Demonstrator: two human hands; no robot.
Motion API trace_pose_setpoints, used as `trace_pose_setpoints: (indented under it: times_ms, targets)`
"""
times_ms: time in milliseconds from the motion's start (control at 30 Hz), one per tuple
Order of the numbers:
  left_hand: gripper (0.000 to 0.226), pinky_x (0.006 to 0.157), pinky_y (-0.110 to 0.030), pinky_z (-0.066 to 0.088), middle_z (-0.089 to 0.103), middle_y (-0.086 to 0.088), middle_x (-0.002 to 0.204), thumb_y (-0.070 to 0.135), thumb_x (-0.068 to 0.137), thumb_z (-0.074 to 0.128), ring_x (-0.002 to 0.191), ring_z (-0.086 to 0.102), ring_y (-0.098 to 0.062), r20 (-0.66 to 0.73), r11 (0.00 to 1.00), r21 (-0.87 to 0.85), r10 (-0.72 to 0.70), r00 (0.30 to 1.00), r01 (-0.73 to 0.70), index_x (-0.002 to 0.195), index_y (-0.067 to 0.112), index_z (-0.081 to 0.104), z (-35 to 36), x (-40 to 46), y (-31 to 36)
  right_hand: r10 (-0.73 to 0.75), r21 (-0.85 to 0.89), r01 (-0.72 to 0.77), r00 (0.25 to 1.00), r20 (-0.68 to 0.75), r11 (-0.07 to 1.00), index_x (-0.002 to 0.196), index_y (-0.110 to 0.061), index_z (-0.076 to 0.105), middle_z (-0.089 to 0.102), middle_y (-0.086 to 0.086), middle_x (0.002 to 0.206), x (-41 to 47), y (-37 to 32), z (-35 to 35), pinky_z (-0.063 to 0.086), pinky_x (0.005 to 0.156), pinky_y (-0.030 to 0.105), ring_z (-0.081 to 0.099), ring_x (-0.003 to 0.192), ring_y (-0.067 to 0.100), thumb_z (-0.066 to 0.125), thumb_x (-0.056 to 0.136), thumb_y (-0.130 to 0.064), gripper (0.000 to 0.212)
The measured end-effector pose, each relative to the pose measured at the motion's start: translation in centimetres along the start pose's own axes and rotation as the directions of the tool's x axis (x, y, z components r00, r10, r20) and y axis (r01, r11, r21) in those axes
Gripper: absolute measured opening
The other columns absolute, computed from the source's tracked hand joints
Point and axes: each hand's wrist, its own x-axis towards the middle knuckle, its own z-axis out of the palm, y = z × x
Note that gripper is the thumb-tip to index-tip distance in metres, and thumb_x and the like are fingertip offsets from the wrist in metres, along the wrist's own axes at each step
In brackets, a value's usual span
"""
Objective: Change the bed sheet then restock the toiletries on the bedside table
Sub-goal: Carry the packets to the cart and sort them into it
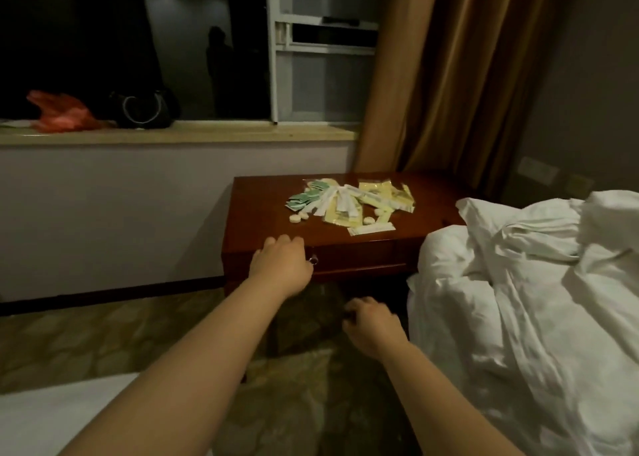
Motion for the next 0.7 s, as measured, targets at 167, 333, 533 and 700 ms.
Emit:
trace_pose_setpoints:
  times_ms: [167,333,533,700]
  targets:
    - [0.043,0.102,-0.041,0.038,0.044,-0.005,0.135,0.031,0.095,0.045,0.126,0.038,-0.025,0.08,0.999,-0.003,0.053,0.995,-0.053,0.136,0.018,0.041,2.5,11.4,-0.3,0.064,0.032,-0.063,0.997,-0.047,0.998,0.132,-0.024,0.046,0.047,0.001,0.133,10.6,0.9,-2.7,0.039,0.102,0.04,0.045,0.121,0.023,0.047,0.095,-0.034,0.038]
    - [0.044,0.104,-0.039,0.038,0.043,-0.003,0.137,0.032,0.095,0.046,0.126,0.038,-0.023,0.206,0.999,-0.032,0.008,0.979,-0.001,0.137,0.019,0.04,7.1,21.2,-1.4,-0.007,-0.066,-0.008,0.977,-0.214,0.998,0.132,-0.022,0.047,0.052,0.005,0.126,23.9,0.6,-9.9,0.046,0.094,0.042,0.051,0.113,0.026,0.045,0.095,-0.034,0.039]
    - [0.043,0.098,-0.038,0.039,0.044,-0.005,0.135,0.03,0.095,0.043,0.124,0.039,-0.025,0.192,0.998,-0.021,-0.06,0.979,0.065,0.135,0.017,0.042,7.6,33.7,-3.9,-0.109,-0.072,0.095,0.969,-0.224,0.993,0.133,-0.021,0.048,0.049,0.007,0.132,37.9,-1.3,-12.7,0.046,0.093,0.04,0.052,0.113,0.028,0.047,0.094,-0.031,0.04]
    - [0.045,0.097,-0.039,0.038,0.043,-0.006,0.139,0.032,0.095,0.043,0.126,0.038,-0.026,0.138,0.998,-0.003,-0.055,0.989,0.056,0.137,0.017,0.041,7.2,45.6,-4.9,-0.069,-0.064,0.061,0.987,-0.142,0.996,0.134,-0.022,0.046,0.048,0.007,0.133,47.5,0.3,-10.5,0.047,0.09,0.036,0.054,0.111,0.028,0.046,0.095,-0.031,0.04]
